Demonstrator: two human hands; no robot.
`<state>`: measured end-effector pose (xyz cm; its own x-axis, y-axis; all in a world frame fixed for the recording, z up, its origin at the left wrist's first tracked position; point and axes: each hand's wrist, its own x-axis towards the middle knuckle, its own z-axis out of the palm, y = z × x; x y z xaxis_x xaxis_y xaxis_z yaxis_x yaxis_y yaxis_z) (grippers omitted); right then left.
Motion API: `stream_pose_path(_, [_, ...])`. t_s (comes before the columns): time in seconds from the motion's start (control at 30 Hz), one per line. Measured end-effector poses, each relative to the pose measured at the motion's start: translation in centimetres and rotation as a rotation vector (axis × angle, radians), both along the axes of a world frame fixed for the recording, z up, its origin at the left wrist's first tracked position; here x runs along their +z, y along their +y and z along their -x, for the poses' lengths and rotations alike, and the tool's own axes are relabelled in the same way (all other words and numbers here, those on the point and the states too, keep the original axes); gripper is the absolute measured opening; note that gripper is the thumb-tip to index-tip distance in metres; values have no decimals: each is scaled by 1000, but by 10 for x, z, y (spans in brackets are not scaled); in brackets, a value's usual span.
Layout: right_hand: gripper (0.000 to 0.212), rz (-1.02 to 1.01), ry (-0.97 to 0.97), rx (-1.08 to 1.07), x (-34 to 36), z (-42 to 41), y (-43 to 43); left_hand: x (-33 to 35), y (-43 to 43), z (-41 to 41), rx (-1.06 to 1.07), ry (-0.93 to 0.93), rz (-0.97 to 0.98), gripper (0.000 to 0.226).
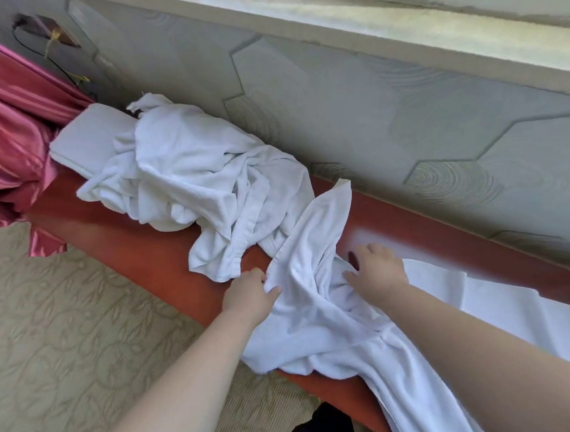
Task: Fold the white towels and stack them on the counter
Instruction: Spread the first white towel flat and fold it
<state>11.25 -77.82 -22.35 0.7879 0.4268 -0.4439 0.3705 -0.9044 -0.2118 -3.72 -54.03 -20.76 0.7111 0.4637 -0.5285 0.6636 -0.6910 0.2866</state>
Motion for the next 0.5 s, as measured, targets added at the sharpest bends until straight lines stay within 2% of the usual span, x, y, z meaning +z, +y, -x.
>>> stream_pose_path(0.07, [17, 116, 18, 156, -1, -7, 0, -5, -8, -4, 39, -35, 48, 26])
stream_pose_path(0.13, [10, 144, 27, 179, 2, -13, -4, -7, -8, 3, 12, -49, 34, 26])
stream_pose_path(0.23, [13, 144, -25, -26, 17, -35, -20, -6, 7, 31, -21, 38, -12, 16])
stream_pose_path(0.37, [15, 165, -115, -355, 41, -79, -61, -3, 26, 76, -53, 322, -67, 9])
stream_pose_path(0.43, [11, 208, -131, -398, 41, -86, -76, 3, 28, 80, -85, 390, -110, 8])
stream_pose_path(0.5, [18, 217, -205, -369, 35, -81, -80, 8, 23, 68, -114, 349, -182, 18])
